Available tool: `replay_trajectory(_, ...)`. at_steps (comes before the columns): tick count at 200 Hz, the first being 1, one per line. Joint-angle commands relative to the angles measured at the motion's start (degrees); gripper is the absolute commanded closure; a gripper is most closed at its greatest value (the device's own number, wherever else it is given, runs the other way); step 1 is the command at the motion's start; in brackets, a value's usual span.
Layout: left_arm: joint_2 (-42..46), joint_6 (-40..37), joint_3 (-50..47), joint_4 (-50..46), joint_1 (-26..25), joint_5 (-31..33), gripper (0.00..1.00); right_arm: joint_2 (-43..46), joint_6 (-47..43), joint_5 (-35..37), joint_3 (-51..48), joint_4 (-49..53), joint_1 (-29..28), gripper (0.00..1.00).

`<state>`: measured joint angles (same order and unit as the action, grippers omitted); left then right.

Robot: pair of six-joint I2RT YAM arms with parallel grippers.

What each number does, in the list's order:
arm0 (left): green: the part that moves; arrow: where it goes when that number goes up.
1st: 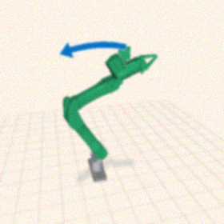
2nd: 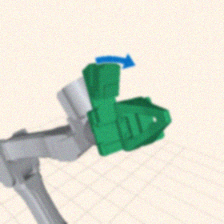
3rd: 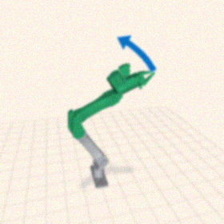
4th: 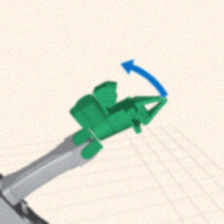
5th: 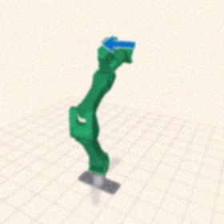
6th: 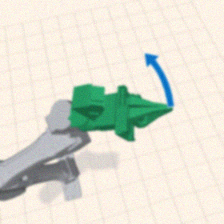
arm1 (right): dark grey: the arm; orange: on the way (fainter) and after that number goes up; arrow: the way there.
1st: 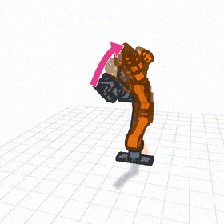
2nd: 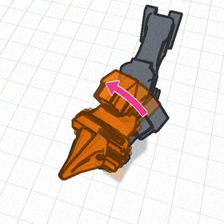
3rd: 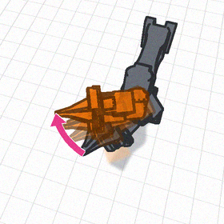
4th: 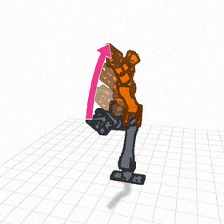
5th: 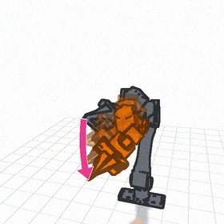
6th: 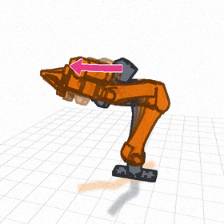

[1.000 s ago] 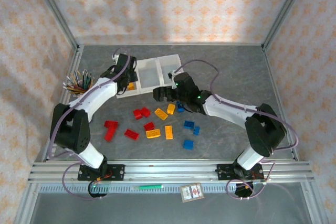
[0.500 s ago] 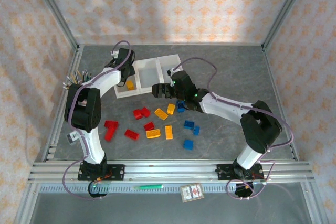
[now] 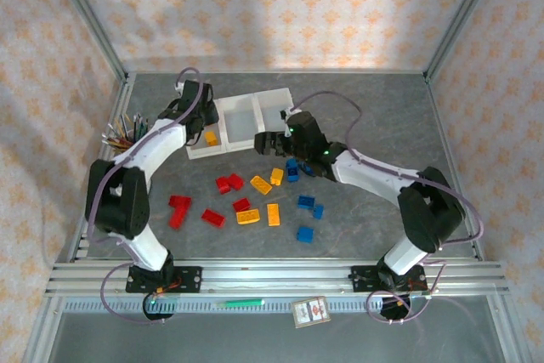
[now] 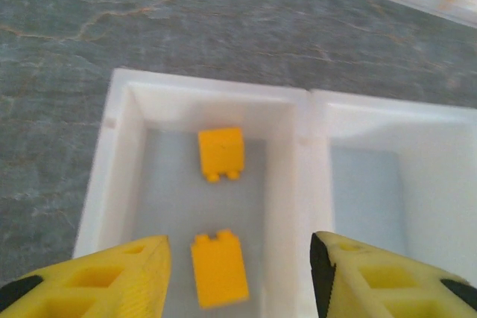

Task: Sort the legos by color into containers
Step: Pick up the lego from the center of the table.

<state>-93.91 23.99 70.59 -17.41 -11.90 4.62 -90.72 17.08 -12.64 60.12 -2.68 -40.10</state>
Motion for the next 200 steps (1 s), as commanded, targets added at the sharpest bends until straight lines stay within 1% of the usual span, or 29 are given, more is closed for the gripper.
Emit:
replay_trajectory(1,4.27,-0.94,-3.30,-4.03,-3.98,-2.66,0.44,4.25,0.14,-1.71,-2.95,3.16,1.04,0.00)
replay_trajectory(41,8.13,-3.51,-6.85,-9.68,-12.87,-5.06,0.41,9.70,-0.14,-3.24,-9.08,5.28,1.82,0.00)
replay_trajectory(59,8.81,-3.51,-8.31,-10.84,-16.29,-6.79,0.39,12.55,-0.02,-5.67,-12.35,5.15,2.22,0.00)
replay_trajectory(85,8.34,-3.62,-10.06,-10.15,-20.44,-9.63,0.36,15.63,0.12,-8.39,-16.50,5.22,2.76,0.00)
replay_trajectory(103,6.24,-5.30,-9.96,-10.12,-22.88,-11.02,0.32,17.91,0.15,-9.77,-19.93,4.11,3.40,0.00)
replay_trajectory(133,1.44,-8.64,-8.21,-11.48,-25.15,-11.31,0.23,20.33,0.42,-9.85,-23.46,3.71,4.39,0.00)
replay_trajectory(151,-1.00,-10.11,-7.24,-11.73,-25.69,-10.86,0.15,21.58,0.58,-10.01,-25.13,3.13,4.74,0.00)
replay_trajectory(170,-3.05,-11.26,-6.02,-11.97,-25.80,-9.94,0.12,22.42,0.62,-10.25,-25.98,2.89,4.94,0.00)
replay_trajectory(200,-5.15,-13.19,-4.63,-10.98,-26.39,-10.90,0.06,22.73,0.84,-9.77,-26.46,2.77,5.12,0.00)
